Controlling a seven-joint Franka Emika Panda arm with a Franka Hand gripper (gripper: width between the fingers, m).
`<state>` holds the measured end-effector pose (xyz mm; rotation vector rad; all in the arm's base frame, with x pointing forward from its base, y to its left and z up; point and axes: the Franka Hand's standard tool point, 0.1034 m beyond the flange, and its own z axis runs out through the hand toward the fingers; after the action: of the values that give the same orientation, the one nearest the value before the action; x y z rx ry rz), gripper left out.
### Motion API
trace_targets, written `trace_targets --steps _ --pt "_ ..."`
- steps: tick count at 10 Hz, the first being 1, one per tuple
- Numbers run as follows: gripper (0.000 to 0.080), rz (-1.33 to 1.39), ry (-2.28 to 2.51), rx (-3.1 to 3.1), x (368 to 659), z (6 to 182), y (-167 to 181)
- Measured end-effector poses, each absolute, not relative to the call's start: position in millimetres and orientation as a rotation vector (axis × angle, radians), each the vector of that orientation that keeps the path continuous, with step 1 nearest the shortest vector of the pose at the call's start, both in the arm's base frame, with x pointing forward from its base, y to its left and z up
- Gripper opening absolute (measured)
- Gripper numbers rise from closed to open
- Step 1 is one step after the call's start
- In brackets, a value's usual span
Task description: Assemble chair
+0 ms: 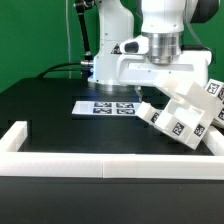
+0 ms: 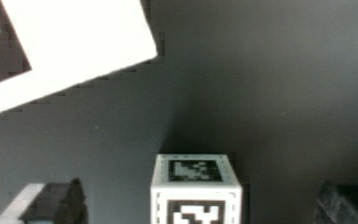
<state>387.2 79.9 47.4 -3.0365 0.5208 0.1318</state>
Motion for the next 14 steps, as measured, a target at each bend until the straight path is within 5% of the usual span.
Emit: trace_targets --steps 4,6,8,14 --pt "0.0649 0.164 0.523 -2.974 388.1 96.4 86.1" --pt "0.0649 0.138 0.538 -2.937 419.4 129.2 81.0" --pt "0.0649 0.105 0.551 -2.933 450.6 133.6 72.0" --pt "0.0649 0.109 0.482 -2.957 453.8 120.4 63.2"
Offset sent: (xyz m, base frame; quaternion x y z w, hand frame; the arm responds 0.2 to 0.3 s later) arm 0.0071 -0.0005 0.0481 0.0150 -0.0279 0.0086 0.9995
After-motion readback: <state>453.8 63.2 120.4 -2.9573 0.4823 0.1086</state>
